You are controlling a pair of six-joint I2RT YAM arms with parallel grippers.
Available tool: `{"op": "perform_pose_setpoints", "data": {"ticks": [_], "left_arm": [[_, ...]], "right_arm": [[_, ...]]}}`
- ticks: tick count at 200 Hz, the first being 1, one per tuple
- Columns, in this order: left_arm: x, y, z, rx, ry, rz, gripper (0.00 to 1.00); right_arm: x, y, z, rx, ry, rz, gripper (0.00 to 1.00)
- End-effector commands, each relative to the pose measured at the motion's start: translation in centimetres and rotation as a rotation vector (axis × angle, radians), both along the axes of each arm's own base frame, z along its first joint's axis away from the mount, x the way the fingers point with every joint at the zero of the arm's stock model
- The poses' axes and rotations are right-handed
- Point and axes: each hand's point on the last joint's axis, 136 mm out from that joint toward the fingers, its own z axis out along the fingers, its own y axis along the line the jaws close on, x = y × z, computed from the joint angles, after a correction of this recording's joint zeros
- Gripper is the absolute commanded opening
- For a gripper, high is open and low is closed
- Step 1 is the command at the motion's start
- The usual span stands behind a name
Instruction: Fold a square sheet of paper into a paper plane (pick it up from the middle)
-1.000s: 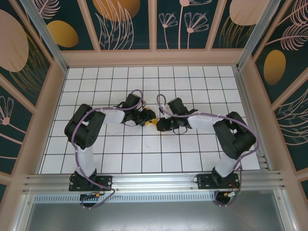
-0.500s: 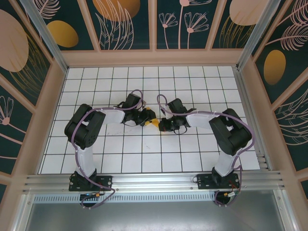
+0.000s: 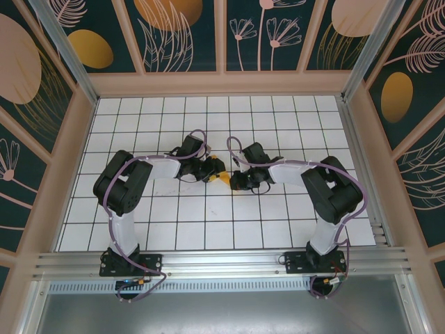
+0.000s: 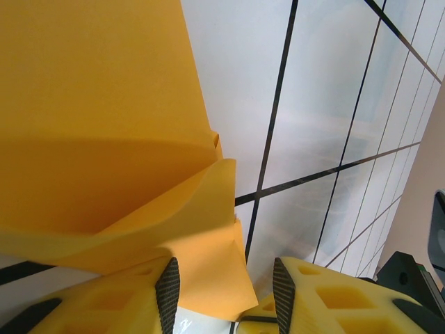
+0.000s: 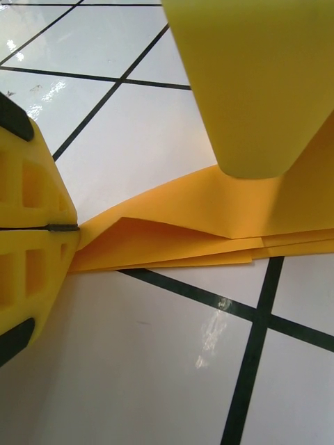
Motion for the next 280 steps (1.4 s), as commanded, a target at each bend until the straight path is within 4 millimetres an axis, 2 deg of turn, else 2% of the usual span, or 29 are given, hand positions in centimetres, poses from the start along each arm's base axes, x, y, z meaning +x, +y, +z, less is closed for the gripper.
{"op": "perform_pose_setpoints", "data": {"ticks": [1, 63, 89, 122, 137, 158, 165, 193, 218, 241, 280], "left_arm": [[0.2, 3.4, -5.5, 0.201, 0.039, 0.078, 0.44], [0.5, 3.1, -4.8, 0.180, 0.015, 0.068, 0.44], [1.6, 1.7, -2.0, 0.097, -0.067, 0.045, 0.45], [3.4, 0.3, 2.9, -0.001, -0.199, 0.038, 0.47], [3.4, -0.2, 4.6, -0.048, -0.236, 0.031, 0.47], [3.2, -0.5, 5.9, -0.099, -0.265, 0.020, 0.47], [2.2, -0.2, 5.1, -0.103, -0.240, 0.020, 0.47], [0.8, -0.3, 4.8, -0.153, -0.227, 0.004, 0.46], [-0.3, -1.3, 4.6, -0.165, -0.222, -0.040, 0.46], [-0.5, -2.0, 4.1, -0.163, -0.213, -0.053, 0.45], [-0.6, -2.5, 2.8, -0.160, -0.168, -0.041, 0.37]], "right_arm": [[0.3, -1.4, -1.2, -0.067, 0.030, -0.035, 0.06], [-0.1, -1.8, -2.1, -0.078, 0.052, -0.032, 0.05], [-0.3, -2.2, -2.8, -0.078, 0.071, -0.035, 0.05], [-0.5, -2.6, -3.2, -0.053, 0.095, -0.044, 0.04], [-0.8, -2.4, -3.2, -0.036, 0.105, -0.044, 0.04], [-1.0, -2.2, -3.2, -0.014, 0.116, -0.042, 0.04], [-0.6, -2.7, -3.2, -0.008, 0.121, -0.063, 0.04], [-0.4, -2.9, -3.2, 0.002, 0.128, -0.076, 0.04], [-0.4, -2.8, -3.2, 0.007, 0.132, -0.076, 0.04], [-0.4, -2.8, -3.2, 0.007, 0.137, -0.075, 0.04], [-0.3, -2.7, -3.1, 0.013, 0.135, -0.075, 0.04]]}}
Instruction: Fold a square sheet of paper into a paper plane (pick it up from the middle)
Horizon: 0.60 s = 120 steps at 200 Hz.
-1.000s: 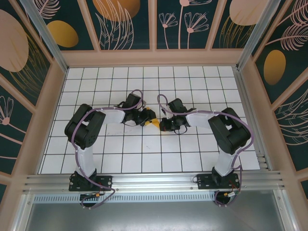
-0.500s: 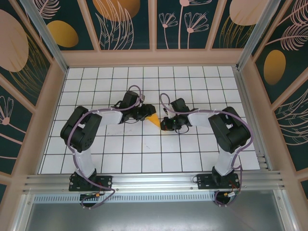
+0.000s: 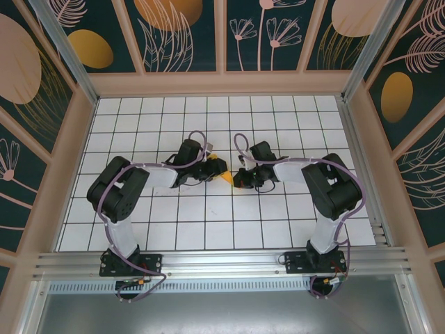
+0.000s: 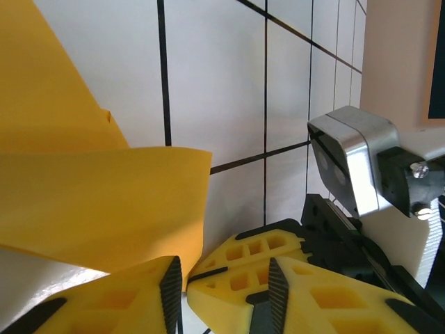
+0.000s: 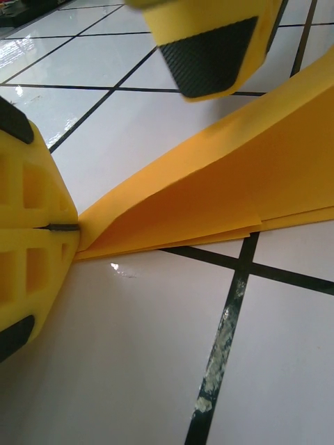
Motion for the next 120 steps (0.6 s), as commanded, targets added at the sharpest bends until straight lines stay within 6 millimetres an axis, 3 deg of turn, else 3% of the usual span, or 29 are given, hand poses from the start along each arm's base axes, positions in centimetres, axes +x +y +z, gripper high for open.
{"op": "perform_pose_setpoints", "data": {"ticks": [1, 58, 120], "left_arm": [[0.2, -0.8, -0.4, -0.022, 0.015, -0.007, 0.37], [0.9, -1.1, -1.3, -0.011, 0.039, 0.015, 0.30], [1.1, 0.0, -3.0, 0.073, 0.071, 0.059, 0.28]], "right_arm": [[-1.2, -1.7, -2.7, -0.083, 0.079, -0.035, 0.04], [-1.2, -1.6, -2.5, -0.073, 0.076, -0.028, 0.04], [-0.7, -1.0, -1.2, -0.041, 0.049, -0.019, 0.05]]}}
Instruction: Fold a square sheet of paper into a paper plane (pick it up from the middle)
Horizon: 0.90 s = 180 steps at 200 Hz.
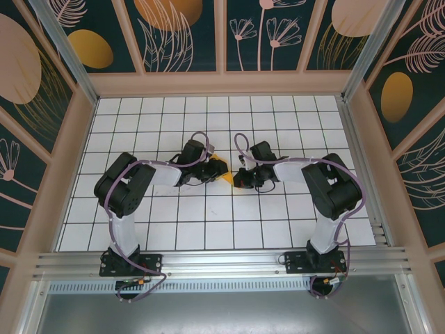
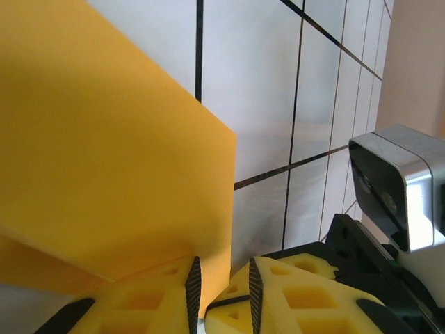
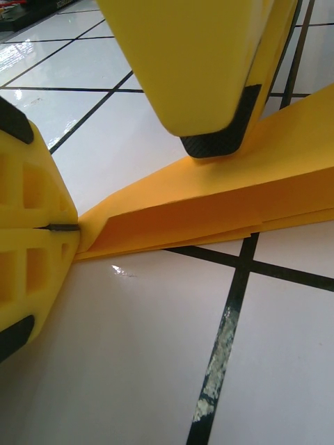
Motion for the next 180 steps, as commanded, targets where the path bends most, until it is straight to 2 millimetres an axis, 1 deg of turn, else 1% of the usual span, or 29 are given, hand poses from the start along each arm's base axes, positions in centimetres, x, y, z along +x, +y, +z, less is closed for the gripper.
{"op": "perform_pose_setpoints", "data": {"ticks": [1, 23, 77, 108, 149, 180], "left_arm": [[0.4, 0.4, -1.3, 0.049, 0.022, 0.029, 0.28], [0.3, 0.5, -1.6, 0.062, 0.032, 0.036, 0.27], [0.5, 1.4, -2.1, 0.111, 0.040, 0.063, 0.28], [0.6, 1.1, -2.3, 0.108, 0.041, 0.057, 0.28], [0.8, 1.0, -2.5, 0.122, 0.044, 0.050, 0.29], [0.1, 1.8, -3.8, 0.176, 0.080, 0.054, 0.29]], "right_arm": [[-0.7, -1.0, -1.2, -0.046, 0.042, -0.015, 0.05], [-0.3, -0.8, -0.6, -0.037, 0.027, -0.012, 0.05], [-0.1, -0.7, -0.4, -0.033, 0.023, -0.011, 0.05], [0.0, -0.5, 0.1, -0.022, 0.013, -0.009, 0.06], [0.4, 0.0, 1.5, 0.012, -0.013, -0.003, 0.06], [0.8, 0.5, 3.4, 0.054, -0.057, 0.001, 0.07]]}}
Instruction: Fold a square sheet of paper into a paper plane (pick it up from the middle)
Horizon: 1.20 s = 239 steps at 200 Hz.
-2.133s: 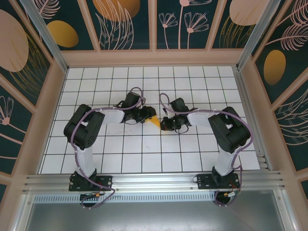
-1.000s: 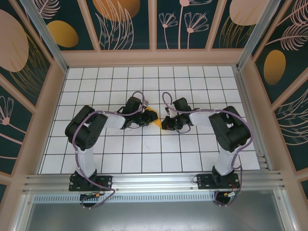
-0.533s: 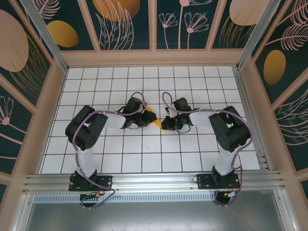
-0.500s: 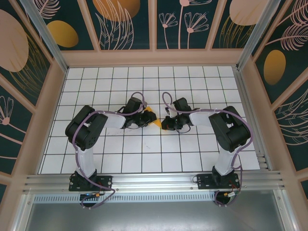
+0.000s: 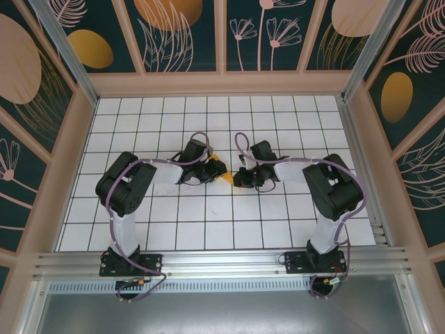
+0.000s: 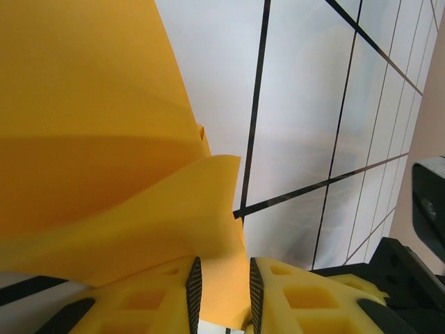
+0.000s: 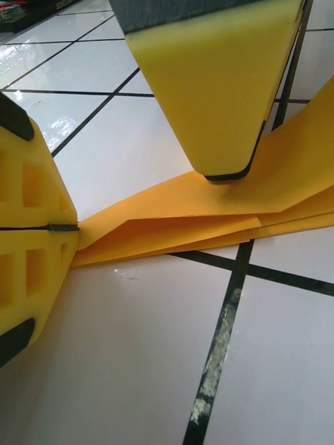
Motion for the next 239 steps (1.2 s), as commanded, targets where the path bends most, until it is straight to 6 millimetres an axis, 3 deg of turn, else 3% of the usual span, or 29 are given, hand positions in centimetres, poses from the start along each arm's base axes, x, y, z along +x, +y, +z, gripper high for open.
{"op": "perform_pose_setpoints", "data": {"ticks": [1, 28, 95, 140, 200, 239], "left_arm": [[-0.3, 1.1, -2.4, 0.096, 0.035, 0.014, 0.29], [0.4, 1.2, -2.3, 0.132, 0.031, 0.020, 0.30], [0.3, 1.9, -3.1, 0.184, 0.051, 0.022, 0.31], [0.3, 1.7, -2.7, 0.175, 0.044, 0.015, 0.32], [0.3, 1.2, -2.2, 0.150, 0.032, -0.005, 0.32], [0.2, 1.2, -2.1, 0.142, 0.031, -0.012, 0.32]], "right_arm": [[0.7, 0.5, 2.8, 0.048, -0.046, 0.002, 0.07], [0.4, 0.6, 3.2, 0.039, -0.051, 0.018, 0.07], [-1.3, -0.4, 0.7, -0.040, 0.006, 0.039, 0.07], [-1.1, -0.7, 0.0, -0.068, 0.015, 0.023, 0.07], [0.2, 0.7, 2.8, 0.016, -0.049, 0.029, 0.08], [0.8, 0.2, 1.0, -0.034, -0.020, -0.002, 0.08]]}}
